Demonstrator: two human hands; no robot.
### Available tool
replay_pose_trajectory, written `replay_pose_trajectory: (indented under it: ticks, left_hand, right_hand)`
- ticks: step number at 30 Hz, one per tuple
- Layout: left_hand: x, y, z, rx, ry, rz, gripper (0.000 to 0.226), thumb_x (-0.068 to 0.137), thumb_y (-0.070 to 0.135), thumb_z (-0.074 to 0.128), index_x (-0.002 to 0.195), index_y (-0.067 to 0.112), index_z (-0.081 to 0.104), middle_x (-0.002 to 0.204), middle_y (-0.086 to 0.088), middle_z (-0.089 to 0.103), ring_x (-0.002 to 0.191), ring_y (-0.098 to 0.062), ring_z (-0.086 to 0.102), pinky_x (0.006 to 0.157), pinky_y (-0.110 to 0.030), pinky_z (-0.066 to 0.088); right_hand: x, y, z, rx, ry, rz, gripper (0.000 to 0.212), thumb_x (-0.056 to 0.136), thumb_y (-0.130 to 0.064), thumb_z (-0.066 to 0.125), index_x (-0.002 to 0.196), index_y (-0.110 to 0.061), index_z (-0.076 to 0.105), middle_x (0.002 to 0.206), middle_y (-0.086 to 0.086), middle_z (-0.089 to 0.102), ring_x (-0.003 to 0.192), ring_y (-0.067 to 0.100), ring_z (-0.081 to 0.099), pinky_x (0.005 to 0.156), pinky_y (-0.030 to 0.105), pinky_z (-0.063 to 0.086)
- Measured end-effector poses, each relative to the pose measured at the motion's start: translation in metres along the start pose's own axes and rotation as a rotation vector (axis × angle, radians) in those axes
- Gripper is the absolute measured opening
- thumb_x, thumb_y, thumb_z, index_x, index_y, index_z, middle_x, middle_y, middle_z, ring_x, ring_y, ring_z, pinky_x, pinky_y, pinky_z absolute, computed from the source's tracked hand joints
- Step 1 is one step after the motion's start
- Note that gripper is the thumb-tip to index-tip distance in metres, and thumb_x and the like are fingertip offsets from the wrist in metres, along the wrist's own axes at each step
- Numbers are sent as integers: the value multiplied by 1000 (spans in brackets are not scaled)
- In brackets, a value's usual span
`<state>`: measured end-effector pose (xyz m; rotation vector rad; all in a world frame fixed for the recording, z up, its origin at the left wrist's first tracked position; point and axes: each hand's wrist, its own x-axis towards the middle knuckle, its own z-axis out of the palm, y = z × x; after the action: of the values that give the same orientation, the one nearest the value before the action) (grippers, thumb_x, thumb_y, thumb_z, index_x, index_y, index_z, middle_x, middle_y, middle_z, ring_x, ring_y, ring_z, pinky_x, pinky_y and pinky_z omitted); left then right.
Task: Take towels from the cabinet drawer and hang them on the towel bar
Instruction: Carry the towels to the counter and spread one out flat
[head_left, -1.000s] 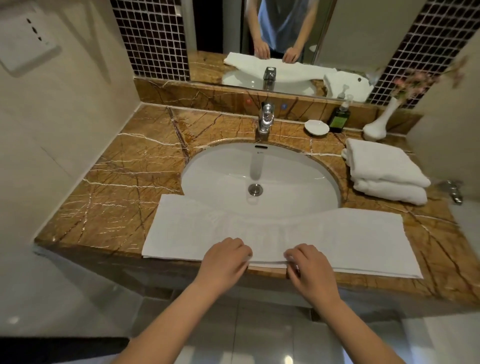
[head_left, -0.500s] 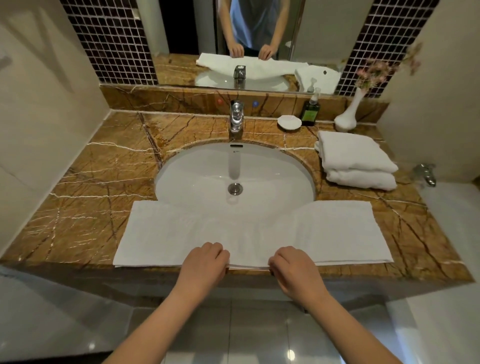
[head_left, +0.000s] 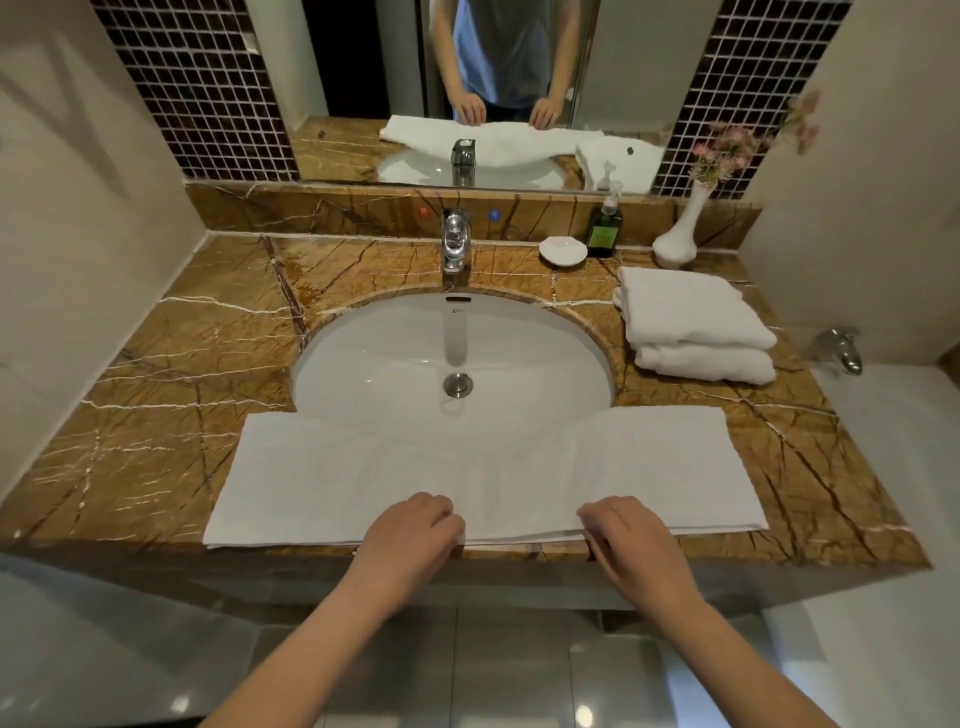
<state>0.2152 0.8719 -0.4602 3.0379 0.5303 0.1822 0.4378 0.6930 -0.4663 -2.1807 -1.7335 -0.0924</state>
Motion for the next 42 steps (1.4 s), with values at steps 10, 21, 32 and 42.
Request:
replay_pose_trajectory:
  ticks: [10,21,32,42]
  left_hand:
    - [-6,5,1,29,-63,-45,34,48,23,89,70,22,64,84,4,65,73,-14,61,38,-18,28]
    - [-3,14,-6,67,-35,-88,31,49,20,90,66,20,65,83,4,67,72,-14,63,34,-18,35]
    - [-3,20,-9,20,27,-64,28,51,16,91,66,18,67,80,2,67,66,-18,64,31,-21,36]
    - [-7,20,-4,-27,38,-103,15,80,35,58,69,26,63,77,11,63,66,-12,60,36,-19,30]
  right_hand:
    - [-12,50,-11,-155,-13,-150,31,46,6,87,67,-6,68,65,8,61,54,25,57,42,34,47]
    - [-36,95,-32,-157,42,118,36,45,17,81,73,0,67,70,14,60,57,31,57,40,37,47]
    - [-58,120,-46,-201,2,46,52,33,15,89,80,0,74,78,12,68,65,27,67,44,34,55]
    - [-47,97,-50,-85,15,357,19,63,3,79,76,-9,73,74,3,67,66,21,63,53,35,54]
